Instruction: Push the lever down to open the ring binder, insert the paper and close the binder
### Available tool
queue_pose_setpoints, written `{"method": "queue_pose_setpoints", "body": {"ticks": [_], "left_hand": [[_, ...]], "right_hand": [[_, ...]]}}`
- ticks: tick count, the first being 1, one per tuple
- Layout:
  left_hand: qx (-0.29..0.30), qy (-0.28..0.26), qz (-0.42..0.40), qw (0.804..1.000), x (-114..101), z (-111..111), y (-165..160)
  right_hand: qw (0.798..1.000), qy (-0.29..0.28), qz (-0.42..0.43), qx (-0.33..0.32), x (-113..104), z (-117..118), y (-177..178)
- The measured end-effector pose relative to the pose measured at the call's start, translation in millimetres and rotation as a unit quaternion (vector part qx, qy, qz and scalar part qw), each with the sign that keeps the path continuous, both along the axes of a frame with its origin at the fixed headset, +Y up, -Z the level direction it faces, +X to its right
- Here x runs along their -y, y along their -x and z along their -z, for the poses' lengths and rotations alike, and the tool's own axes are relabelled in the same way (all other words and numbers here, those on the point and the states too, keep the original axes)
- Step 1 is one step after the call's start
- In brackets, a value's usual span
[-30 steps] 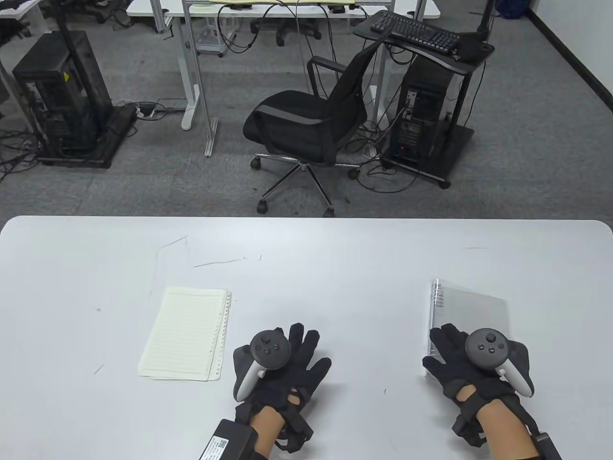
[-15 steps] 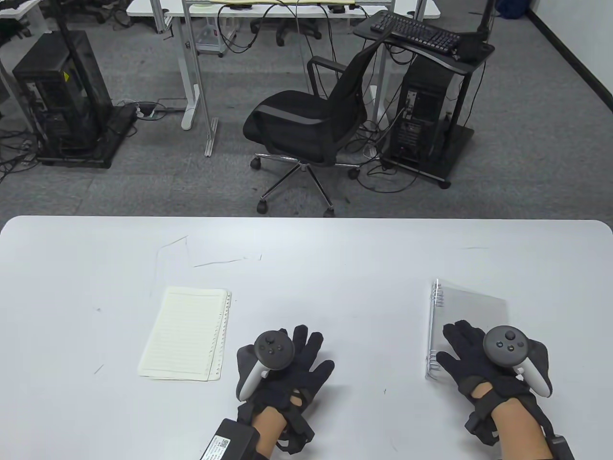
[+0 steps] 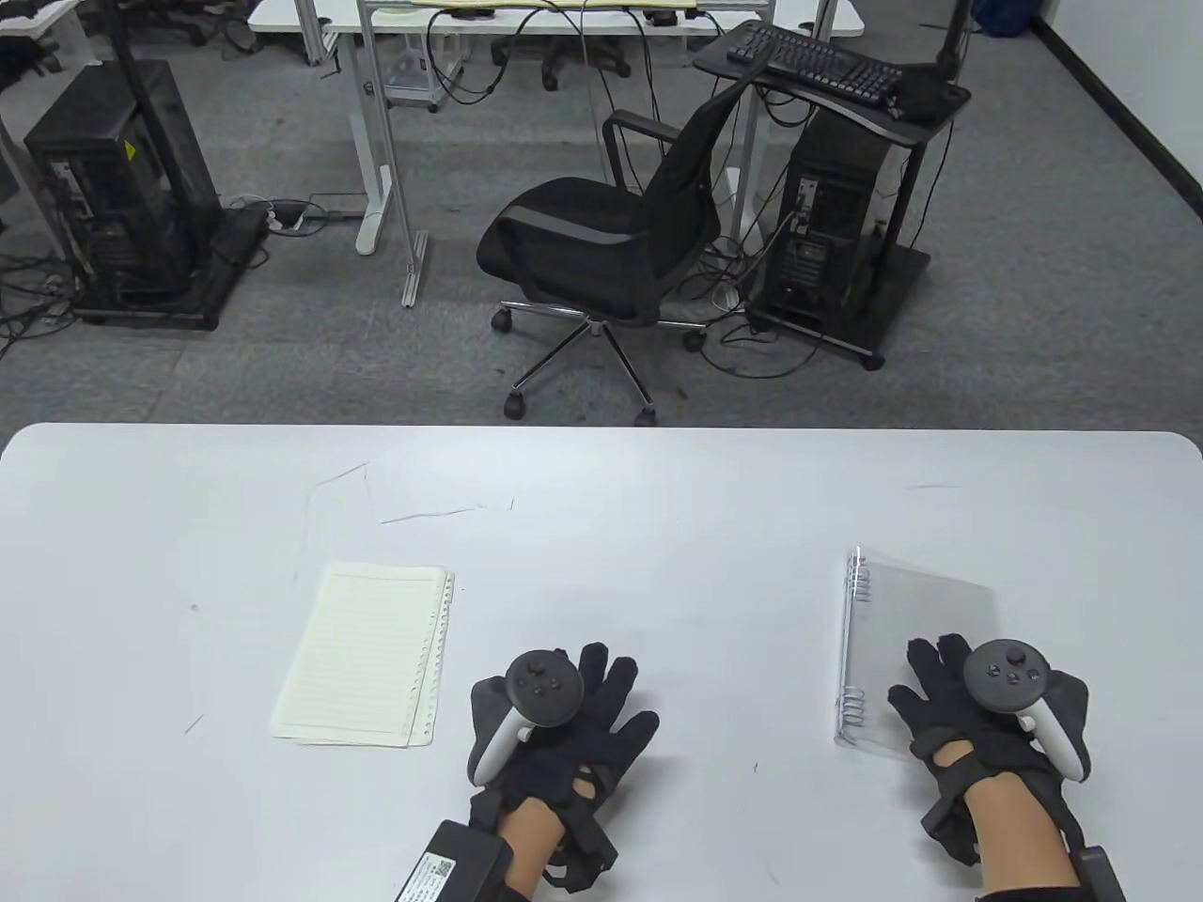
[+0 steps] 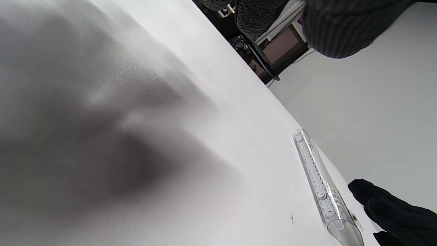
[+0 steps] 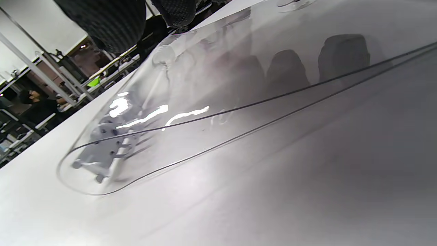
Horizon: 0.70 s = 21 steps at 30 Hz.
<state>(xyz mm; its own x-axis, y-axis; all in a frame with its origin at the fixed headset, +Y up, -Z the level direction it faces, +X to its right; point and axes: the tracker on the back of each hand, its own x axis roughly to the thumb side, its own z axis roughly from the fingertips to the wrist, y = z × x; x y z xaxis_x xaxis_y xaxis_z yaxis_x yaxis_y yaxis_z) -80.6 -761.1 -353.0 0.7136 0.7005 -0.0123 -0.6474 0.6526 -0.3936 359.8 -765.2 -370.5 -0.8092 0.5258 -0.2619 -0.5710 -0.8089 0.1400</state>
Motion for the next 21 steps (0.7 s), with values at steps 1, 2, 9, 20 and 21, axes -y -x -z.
{"method": "queue_pose_setpoints", "body": {"ticks": [1, 2, 9, 20, 21], "left_hand": [[0.001, 0.0, 0.002, 1.0, 0, 0, 0], [0.002, 0.0, 0.002, 1.0, 0, 0, 0], [0.011, 0.005, 0.012, 1.0, 3, 0, -5], [0.02, 0.015, 0.019, 0.999, 7, 1, -8], [0.021, 0.017, 0.02, 0.999, 7, 2, -8]], "right_hand": [[1.0, 0.002, -0.001, 0.014, 1, 0, -4], [1.0, 0.003, -0.001, 0.027, 2, 0, -7], [0.994, 0.025, -0.007, 0.106, 17, -2, -29], [0.982, 0.039, -0.019, 0.182, 24, -7, -45], [0.981, 0.044, -0.02, 0.187, 26, -7, -47]]}}
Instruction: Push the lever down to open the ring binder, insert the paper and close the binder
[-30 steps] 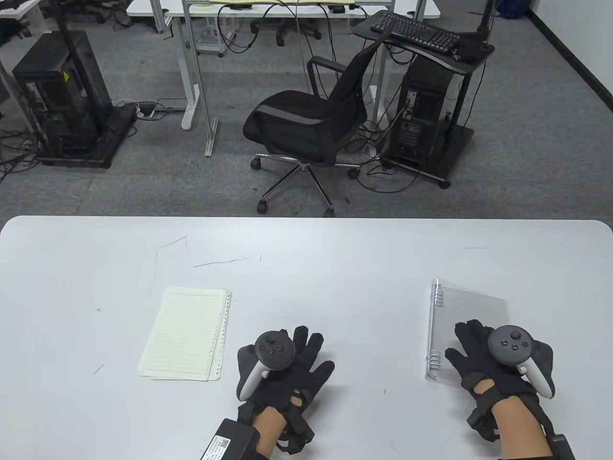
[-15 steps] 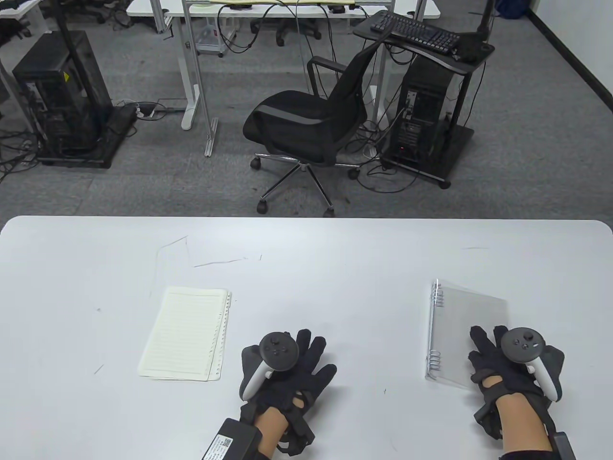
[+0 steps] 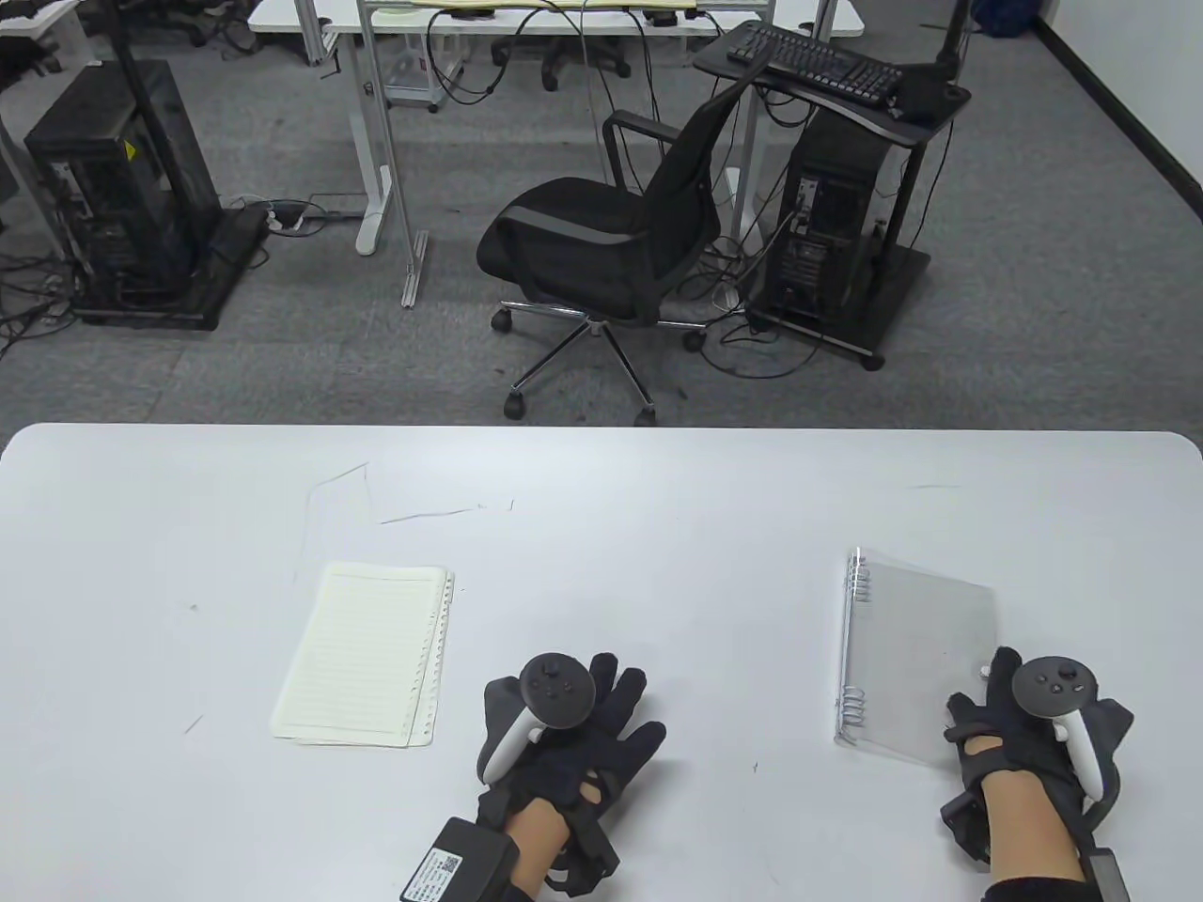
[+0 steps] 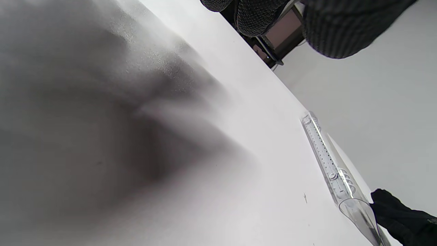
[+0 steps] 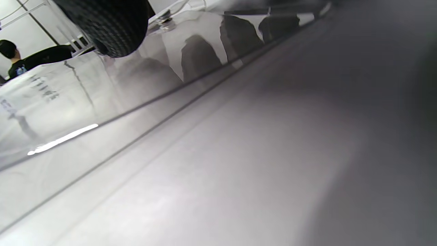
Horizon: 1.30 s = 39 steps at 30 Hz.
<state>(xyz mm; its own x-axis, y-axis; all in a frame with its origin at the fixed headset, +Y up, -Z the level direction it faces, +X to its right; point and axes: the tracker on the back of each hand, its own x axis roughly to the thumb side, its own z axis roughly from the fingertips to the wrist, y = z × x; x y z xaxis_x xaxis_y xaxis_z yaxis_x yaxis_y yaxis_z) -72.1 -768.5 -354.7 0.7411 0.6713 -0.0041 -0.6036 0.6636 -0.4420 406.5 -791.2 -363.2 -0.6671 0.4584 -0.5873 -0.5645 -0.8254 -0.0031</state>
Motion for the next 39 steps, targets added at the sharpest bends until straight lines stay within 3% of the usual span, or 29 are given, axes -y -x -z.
{"method": "queue_pose_setpoints", "body": {"ticks": [5, 18, 27, 39], "left_hand": [[0.003, 0.004, 0.003, 1.0, 1, 0, -1], [0.006, 0.011, 0.008, 1.0, 2, -1, -2], [0.008, 0.006, 0.012, 1.0, 1, -2, -3], [0.005, 0.003, 0.01, 1.0, 0, -3, -3]], "right_hand": [[1.0, 0.024, -0.002, 0.004, 4, 2, -1], [0.999, -0.008, -0.003, 0.037, -1, 7, 2], [0.981, -0.05, -0.187, -0.013, -30, 11, 38], [0.982, -0.162, -0.09, -0.047, -78, -3, 54]]}}
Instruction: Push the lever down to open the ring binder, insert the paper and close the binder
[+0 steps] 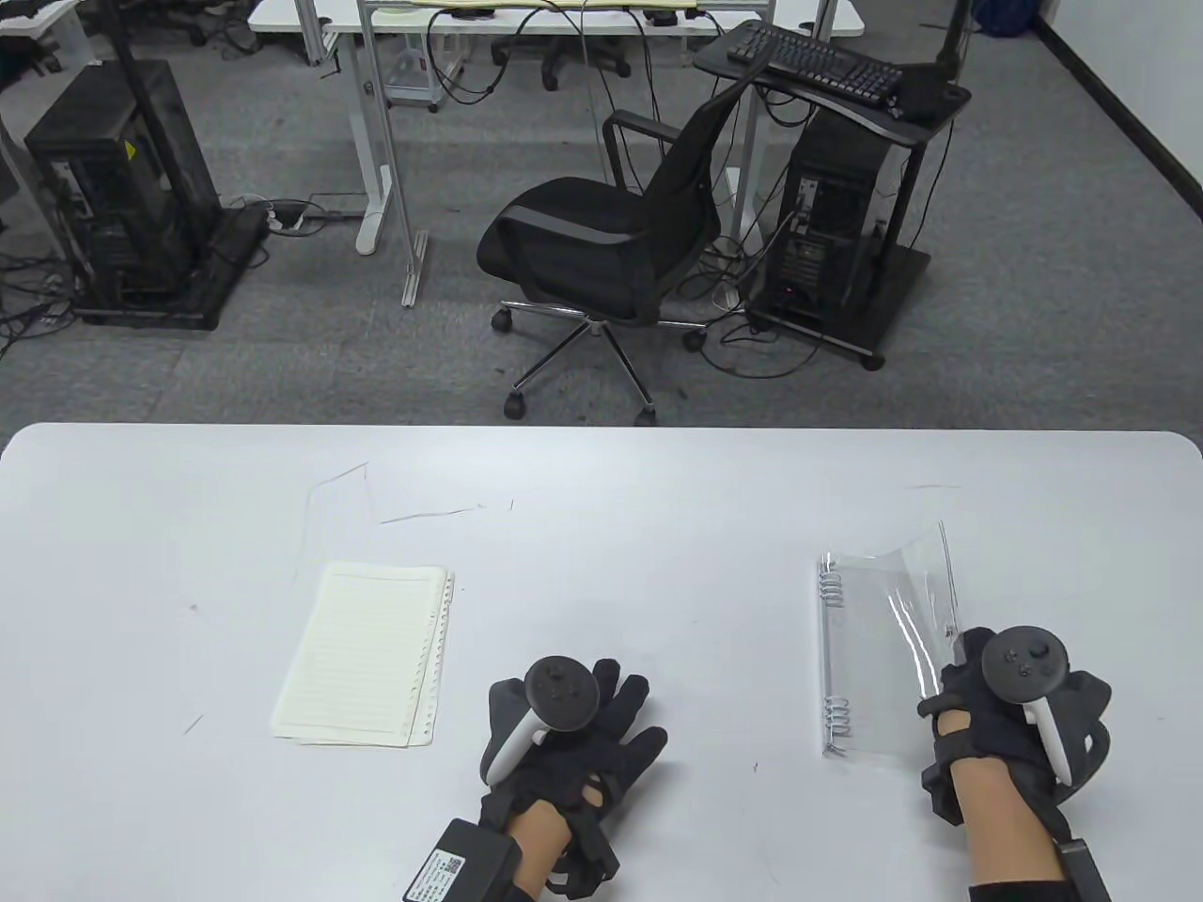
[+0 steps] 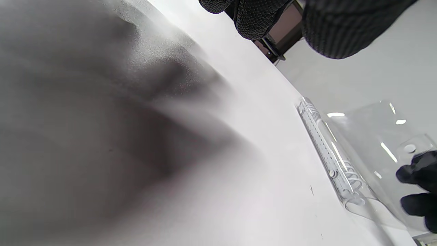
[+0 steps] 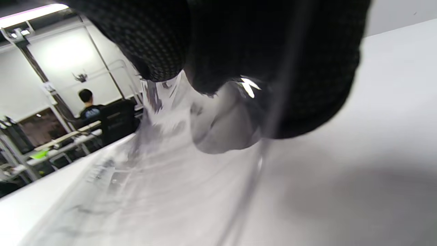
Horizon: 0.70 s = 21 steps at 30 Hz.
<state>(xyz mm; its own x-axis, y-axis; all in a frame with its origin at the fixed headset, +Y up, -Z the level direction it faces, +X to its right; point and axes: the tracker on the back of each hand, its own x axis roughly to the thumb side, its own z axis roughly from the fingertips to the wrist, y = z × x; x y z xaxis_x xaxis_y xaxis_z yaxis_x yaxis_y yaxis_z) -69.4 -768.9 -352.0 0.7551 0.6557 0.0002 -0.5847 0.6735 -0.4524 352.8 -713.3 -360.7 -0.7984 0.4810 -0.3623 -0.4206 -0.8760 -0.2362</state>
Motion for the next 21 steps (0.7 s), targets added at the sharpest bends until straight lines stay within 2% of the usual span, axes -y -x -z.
{"method": "queue_pose_setpoints", "body": {"ticks": [4, 7, 10, 14, 16, 18, 21], "left_hand": [[0.0, 0.001, 0.002, 1.0, 1, 0, -1], [-0.001, 0.001, 0.002, 1.0, 1, 1, 0], [-0.003, 0.0, 0.001, 1.0, 1, 1, 1], [-0.002, -0.001, 0.0, 1.0, 1, 1, 1], [0.0, 0.001, 0.0, 1.0, 2, 1, 0], [0.004, 0.004, 0.003, 1.0, 4, 2, -1], [0.01, 0.006, 0.007, 1.0, 7, 2, -5]], "right_hand": [[0.995, -0.041, 0.091, -0.022, -11, -8, 9], [0.983, -0.042, 0.174, -0.049, -9, -10, 16], [0.97, -0.028, 0.227, -0.081, 2, -9, 30], [0.944, 0.013, 0.315, -0.097, 31, -4, 57], [0.948, 0.03, 0.3, -0.101, 41, -1, 69], [0.961, 0.036, 0.251, -0.112, 43, 1, 78], [0.989, 0.054, 0.074, -0.116, 44, 2, 90]]}}
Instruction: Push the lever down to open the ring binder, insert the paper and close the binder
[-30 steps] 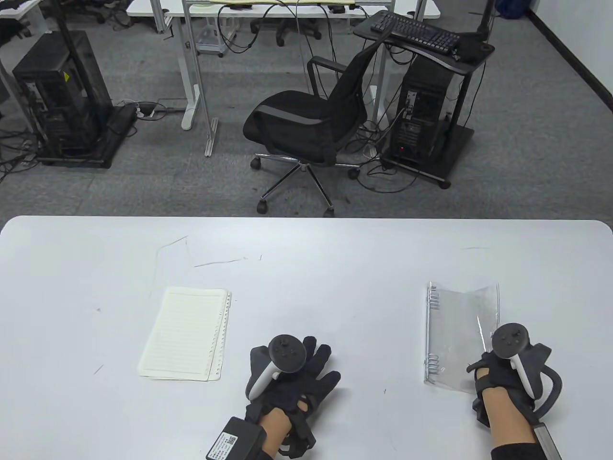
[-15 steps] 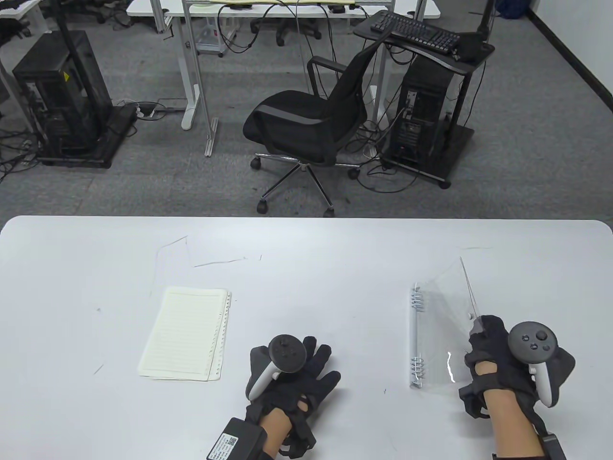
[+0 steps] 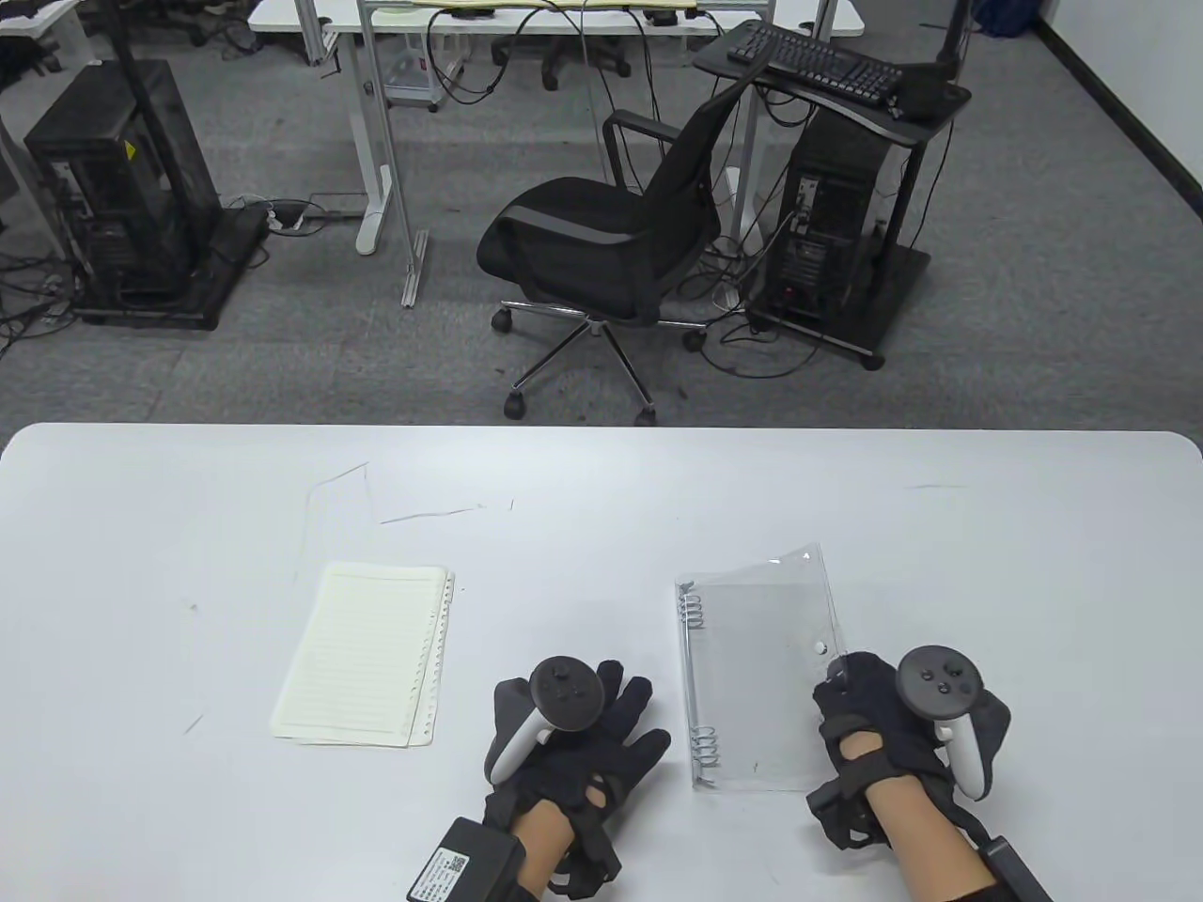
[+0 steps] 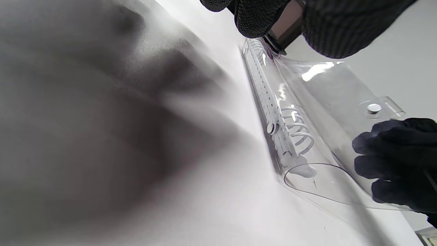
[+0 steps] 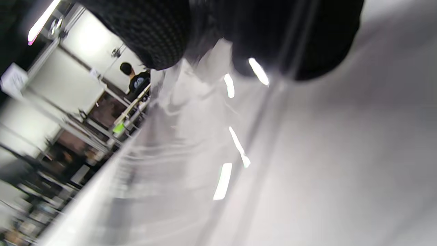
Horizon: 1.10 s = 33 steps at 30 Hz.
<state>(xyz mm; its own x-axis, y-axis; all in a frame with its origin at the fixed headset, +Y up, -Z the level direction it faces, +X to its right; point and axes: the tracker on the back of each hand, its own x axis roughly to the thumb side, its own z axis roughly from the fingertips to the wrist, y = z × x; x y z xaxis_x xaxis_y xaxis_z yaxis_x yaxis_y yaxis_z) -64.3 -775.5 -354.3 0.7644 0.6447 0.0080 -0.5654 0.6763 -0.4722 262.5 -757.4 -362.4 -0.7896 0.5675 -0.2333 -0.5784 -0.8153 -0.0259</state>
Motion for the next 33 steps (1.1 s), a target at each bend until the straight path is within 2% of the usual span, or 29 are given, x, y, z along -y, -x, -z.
{"method": "queue_pose_setpoints", "body": {"ticks": [2, 5, 6, 9, 13, 16, 18, 19, 20, 21, 23, 26, 33], "left_hand": [[0.007, 0.001, 0.004, 1.0, 1, 0, -4], [0.017, -0.001, 0.01, 1.0, 3, -1, -10], [0.023, -0.004, 0.014, 1.0, 4, -1, -13], [0.048, -0.024, 0.034, 0.998, 6, -5, -32], [0.111, -0.019, 0.069, 0.991, 8, -11, -58], [0.142, -0.018, 0.097, 0.985, 15, -15, -70], [0.153, -0.009, 0.105, 0.983, 20, -16, -75], [0.157, -0.004, 0.107, 0.982, 21, -16, -76], [0.162, 0.001, 0.113, 0.98, 23, -16, -78], [0.163, 0.002, 0.12, 0.979, 23, -16, -79], [0.161, 0.002, 0.122, 0.979, 24, -16, -79], [0.157, 0.004, 0.126, 0.98, 23, -16, -79], [0.136, -0.007, 0.143, 0.98, 20, -18, -84]], "right_hand": [[0.992, 0.029, -0.124, -0.017, 3, 1, 5], [0.979, 0.072, -0.189, -0.026, 11, 4, 8], [0.979, 0.073, -0.188, -0.02, 15, 5, 8], [0.974, 0.126, -0.189, -0.011, 20, 6, 4], [0.974, 0.128, -0.183, -0.018, 19, 7, -2], [0.988, 0.039, -0.109, -0.103, 11, 13, -4], [0.992, 0.018, -0.043, -0.117, 10, 14, 0], [0.988, 0.018, -0.039, -0.15, 11, 16, 4], [0.977, 0.028, -0.08, -0.198, 13, 17, 8], [0.969, 0.03, -0.132, -0.205, 16, 17, 12], [0.958, 0.06, -0.183, -0.213, 19, 17, 16], [0.964, 0.066, -0.146, -0.21, 22, 19, 17], [0.967, 0.067, -0.12, -0.214, 22, 22, 14]]}}
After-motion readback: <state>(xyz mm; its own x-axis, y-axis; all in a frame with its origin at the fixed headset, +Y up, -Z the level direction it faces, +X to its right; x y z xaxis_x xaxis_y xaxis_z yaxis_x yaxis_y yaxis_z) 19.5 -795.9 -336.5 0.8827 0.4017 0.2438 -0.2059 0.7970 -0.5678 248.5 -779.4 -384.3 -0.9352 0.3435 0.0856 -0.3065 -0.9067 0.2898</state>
